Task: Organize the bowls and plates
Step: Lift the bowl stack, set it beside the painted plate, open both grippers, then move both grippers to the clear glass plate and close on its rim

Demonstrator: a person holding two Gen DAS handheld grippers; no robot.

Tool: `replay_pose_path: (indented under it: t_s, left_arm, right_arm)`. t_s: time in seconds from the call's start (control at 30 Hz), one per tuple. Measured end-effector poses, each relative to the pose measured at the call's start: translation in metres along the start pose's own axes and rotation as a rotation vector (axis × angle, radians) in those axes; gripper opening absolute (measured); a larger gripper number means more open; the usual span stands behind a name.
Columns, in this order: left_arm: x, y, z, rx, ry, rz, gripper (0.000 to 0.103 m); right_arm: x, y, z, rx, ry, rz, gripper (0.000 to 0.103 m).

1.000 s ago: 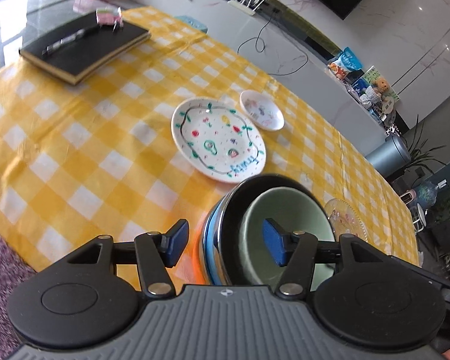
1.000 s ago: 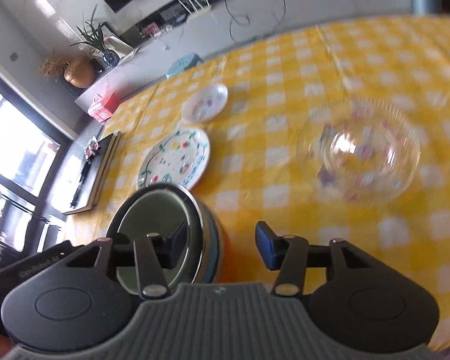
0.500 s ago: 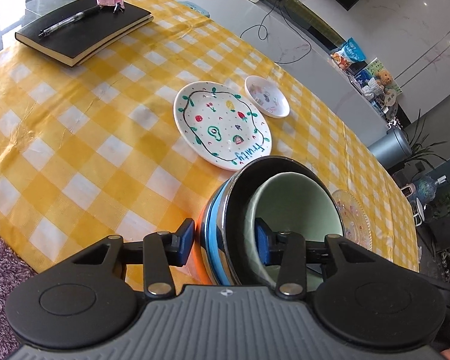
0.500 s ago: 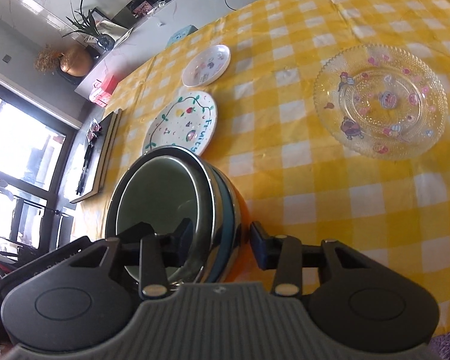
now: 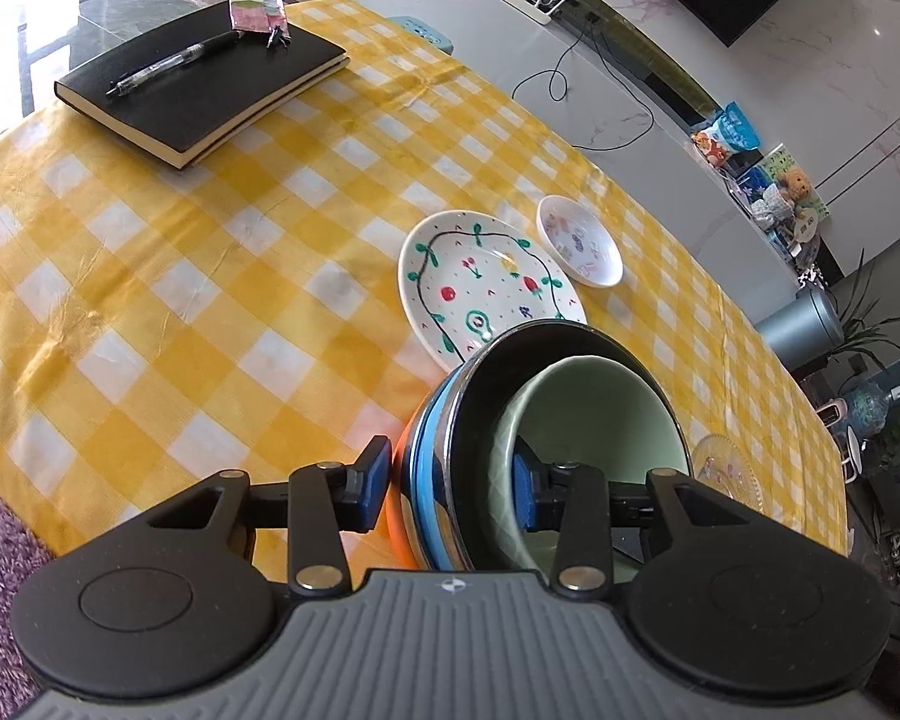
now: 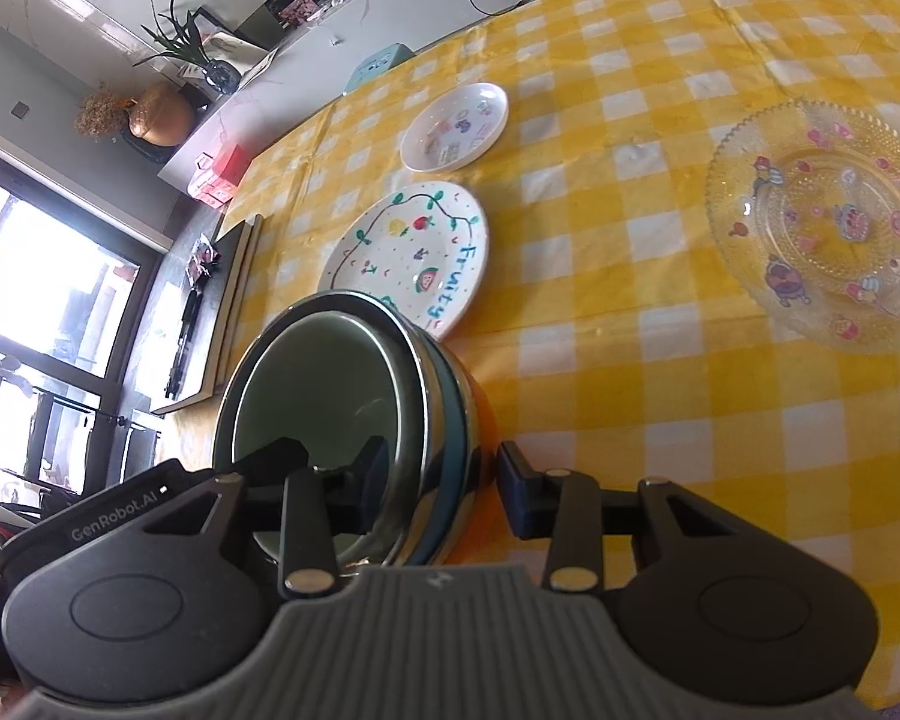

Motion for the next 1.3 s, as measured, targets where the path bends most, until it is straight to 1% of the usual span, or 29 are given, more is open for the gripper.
replay_pose_path:
  t_s: [0.1,0.17,0.2,0.23,0.27,0.3,0.37,0.43,0.5,0.57,0.67,0.73,0.83,0.93,1.0,1.13,1.2,1.3]
  left_arm:
    - [0.000,-0.001,-0.001,0.000,-0.005,0.010,0.045]
    - [0.002,-0.001,-0.001,0.013,-0.010,0.016,0.045]
    - [0.003,-0.001,-0.002,0.029,-0.013,0.023,0.046]
    - [0.004,-0.002,-0.004,0.046,-0.015,0.033,0.050]
    - [0.006,-0.003,-0.007,0.067,-0.021,0.049,0.055]
    - [0.007,-0.004,-0.011,0.088,-0.033,0.061,0.057]
    - [0.010,-0.009,-0.021,0.142,-0.060,0.085,0.058]
    - [0.015,-0.012,-0.032,0.194,-0.071,0.103,0.058]
    - [0.022,-0.015,-0.044,0.237,-0.070,0.121,0.059]
    - [0.033,-0.016,-0.056,0.275,-0.061,0.144,0.059]
    - [0.052,-0.013,-0.069,0.306,-0.015,0.170,0.059]
    - [0.067,-0.008,-0.073,0.305,0.031,0.187,0.059]
    - [0.094,0.004,-0.072,0.285,0.110,0.228,0.059]
    - [0.116,0.016,-0.065,0.257,0.161,0.248,0.059]
    - [0.130,0.026,-0.058,0.230,0.174,0.265,0.059]
    - [0.155,0.046,-0.039,0.177,0.187,0.309,0.059]
    - [0.167,0.056,-0.029,0.149,0.194,0.327,0.059]
    - [0.179,0.067,-0.014,0.118,0.195,0.346,0.059]
  right_arm:
    - [-0.002,-0.001,0.001,-0.002,0.003,-0.014,0.039]
    - [-0.003,-0.001,0.001,-0.003,-0.008,-0.018,0.044]
    - [-0.003,-0.001,0.001,-0.001,-0.012,-0.016,0.044]
    - [-0.003,-0.001,-0.001,0.004,-0.008,-0.024,0.048]
    - [-0.003,-0.002,-0.004,0.012,0.000,-0.040,0.050]
    - [-0.003,-0.003,-0.007,0.022,0.007,-0.056,0.050]
    - [-0.003,-0.005,-0.016,0.041,0.017,-0.083,0.053]
    - [0.000,-0.007,-0.025,0.058,0.010,-0.091,0.055]
    - [0.002,-0.008,-0.034,0.071,-0.006,-0.095,0.055]
    - [0.005,-0.010,-0.043,0.089,-0.002,-0.104,0.055]
    - [0.009,-0.012,-0.059,0.126,0.001,-0.129,0.055]
    - [0.014,-0.013,-0.069,0.150,0.013,-0.143,0.055]
    - [0.026,-0.015,-0.082,0.196,0.057,-0.173,0.055]
    - [0.041,-0.015,-0.095,0.240,0.081,-0.176,0.055]
    - [0.054,-0.016,-0.105,0.276,0.107,-0.167,0.055]
    - [0.083,-0.019,-0.124,0.359,0.193,-0.186,0.056]
    - [0.096,-0.020,-0.130,0.355,0.236,-0.216,0.056]
    - [0.112,-0.021,-0.136,0.354,0.262,-0.239,0.056]
Point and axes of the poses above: each gripper's, at about its wrist camera, not at the fingertips, and z roughly the way its jaws point, x to its right, y to its underside, the point moved 9 cm from there along z, roughly the way its jaws point, and after that the axes turned 9 degrees about -y, right-handed, at the moved point
